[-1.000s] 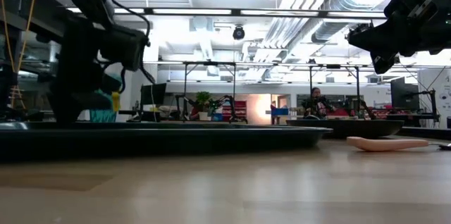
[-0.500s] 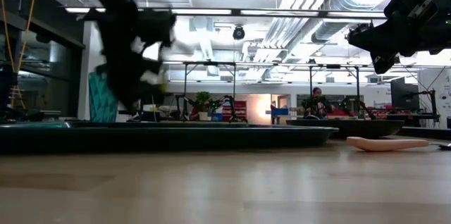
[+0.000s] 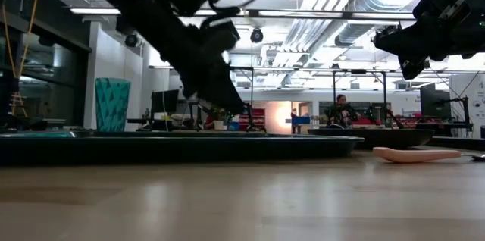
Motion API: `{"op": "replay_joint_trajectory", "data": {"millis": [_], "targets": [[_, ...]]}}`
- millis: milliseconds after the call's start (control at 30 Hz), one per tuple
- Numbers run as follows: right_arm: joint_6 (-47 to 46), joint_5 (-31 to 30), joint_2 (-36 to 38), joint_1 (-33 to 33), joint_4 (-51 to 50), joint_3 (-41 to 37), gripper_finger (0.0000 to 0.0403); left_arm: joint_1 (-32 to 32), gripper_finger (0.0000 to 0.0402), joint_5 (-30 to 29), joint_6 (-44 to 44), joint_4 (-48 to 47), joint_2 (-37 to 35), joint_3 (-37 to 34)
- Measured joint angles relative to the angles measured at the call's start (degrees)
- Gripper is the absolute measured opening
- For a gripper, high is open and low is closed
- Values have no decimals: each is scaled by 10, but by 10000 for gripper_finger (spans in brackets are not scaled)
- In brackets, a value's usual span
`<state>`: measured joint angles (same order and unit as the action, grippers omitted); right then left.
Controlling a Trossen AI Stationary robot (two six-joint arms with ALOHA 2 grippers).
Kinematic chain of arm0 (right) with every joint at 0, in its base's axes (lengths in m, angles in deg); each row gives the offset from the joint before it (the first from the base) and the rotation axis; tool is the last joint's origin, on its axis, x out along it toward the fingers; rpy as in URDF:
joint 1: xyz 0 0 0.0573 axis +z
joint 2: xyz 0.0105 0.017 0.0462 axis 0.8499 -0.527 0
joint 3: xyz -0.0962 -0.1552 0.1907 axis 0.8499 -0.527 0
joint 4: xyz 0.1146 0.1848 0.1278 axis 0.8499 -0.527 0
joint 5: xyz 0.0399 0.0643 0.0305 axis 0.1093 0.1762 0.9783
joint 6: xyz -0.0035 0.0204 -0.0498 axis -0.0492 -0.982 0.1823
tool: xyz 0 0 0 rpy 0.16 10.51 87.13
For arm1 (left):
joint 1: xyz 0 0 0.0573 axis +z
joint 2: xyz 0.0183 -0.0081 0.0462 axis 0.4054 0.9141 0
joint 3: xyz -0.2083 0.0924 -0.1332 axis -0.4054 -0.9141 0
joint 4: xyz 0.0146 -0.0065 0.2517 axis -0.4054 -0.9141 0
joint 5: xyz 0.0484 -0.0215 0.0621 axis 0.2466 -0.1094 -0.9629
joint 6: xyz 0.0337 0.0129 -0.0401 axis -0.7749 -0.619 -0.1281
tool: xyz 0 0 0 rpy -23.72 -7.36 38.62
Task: Pick and place plate/cup/fork/spoon on tray
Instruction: Move the black tray to the middle left of the table
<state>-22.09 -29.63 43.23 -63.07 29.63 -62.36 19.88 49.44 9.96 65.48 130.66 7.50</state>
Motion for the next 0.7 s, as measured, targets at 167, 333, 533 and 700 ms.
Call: {"op": "replay_joint_trajectory", "data": {"millis": [167,333,533,700], "targets": [[0,0,0,0,0,0,0,-28,0,12,25,51,58,0],[0,0,0,0,0,0,0,-51,0,27,26,35,78,0],[0,0,0,0,0,0,0,-77,0,86,0,-92,53,4],[0,0,1,0,0,0,0,-80,0,77,-50,-219,23,3]]}}
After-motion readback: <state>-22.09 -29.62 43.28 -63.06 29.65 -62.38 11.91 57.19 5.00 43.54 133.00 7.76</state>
